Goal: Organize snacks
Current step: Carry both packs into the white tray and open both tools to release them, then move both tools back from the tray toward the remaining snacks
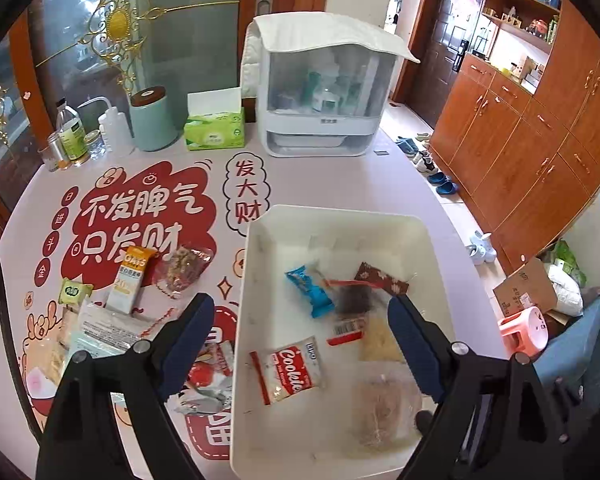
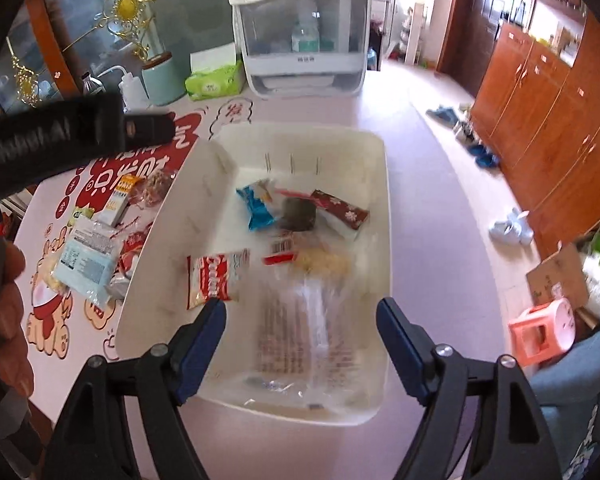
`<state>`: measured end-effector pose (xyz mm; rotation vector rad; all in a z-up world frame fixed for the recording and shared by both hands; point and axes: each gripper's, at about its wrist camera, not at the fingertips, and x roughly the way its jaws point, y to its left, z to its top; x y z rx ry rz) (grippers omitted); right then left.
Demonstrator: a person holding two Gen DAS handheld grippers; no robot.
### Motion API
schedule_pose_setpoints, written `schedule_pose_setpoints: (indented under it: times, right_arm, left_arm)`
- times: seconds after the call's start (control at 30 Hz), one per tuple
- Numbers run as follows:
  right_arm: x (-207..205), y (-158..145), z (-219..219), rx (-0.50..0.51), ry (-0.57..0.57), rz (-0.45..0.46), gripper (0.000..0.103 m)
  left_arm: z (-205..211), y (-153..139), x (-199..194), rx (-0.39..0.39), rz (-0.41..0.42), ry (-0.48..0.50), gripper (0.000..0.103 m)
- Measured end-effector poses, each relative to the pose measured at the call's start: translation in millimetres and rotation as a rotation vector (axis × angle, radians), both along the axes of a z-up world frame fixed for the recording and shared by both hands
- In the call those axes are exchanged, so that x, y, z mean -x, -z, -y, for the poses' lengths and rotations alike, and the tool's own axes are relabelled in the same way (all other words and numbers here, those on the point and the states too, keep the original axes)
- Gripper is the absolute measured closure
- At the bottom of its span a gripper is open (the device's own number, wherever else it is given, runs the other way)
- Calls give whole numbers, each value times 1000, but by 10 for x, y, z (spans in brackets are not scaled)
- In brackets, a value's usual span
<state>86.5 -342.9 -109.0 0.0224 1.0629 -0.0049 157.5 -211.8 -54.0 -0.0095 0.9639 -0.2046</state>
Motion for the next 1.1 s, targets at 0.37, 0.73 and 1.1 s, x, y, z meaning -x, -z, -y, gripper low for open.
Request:
schedule_pose_setpoints:
  times: [0.37,0.73,1.1]
  right_arm:
    - [-62,-62,17,-34,6,9,22]
    - [-99,-76,-5,-43,27,11,22]
    - [-128,-145,-255,-42,27,11,22]
  left_arm:
    - [-174,-23,12,-47,36,-13,15]
    - [-322,60,23,-58,18,-16,15]
    - [-855,-70,37,-80,35,-38,15]
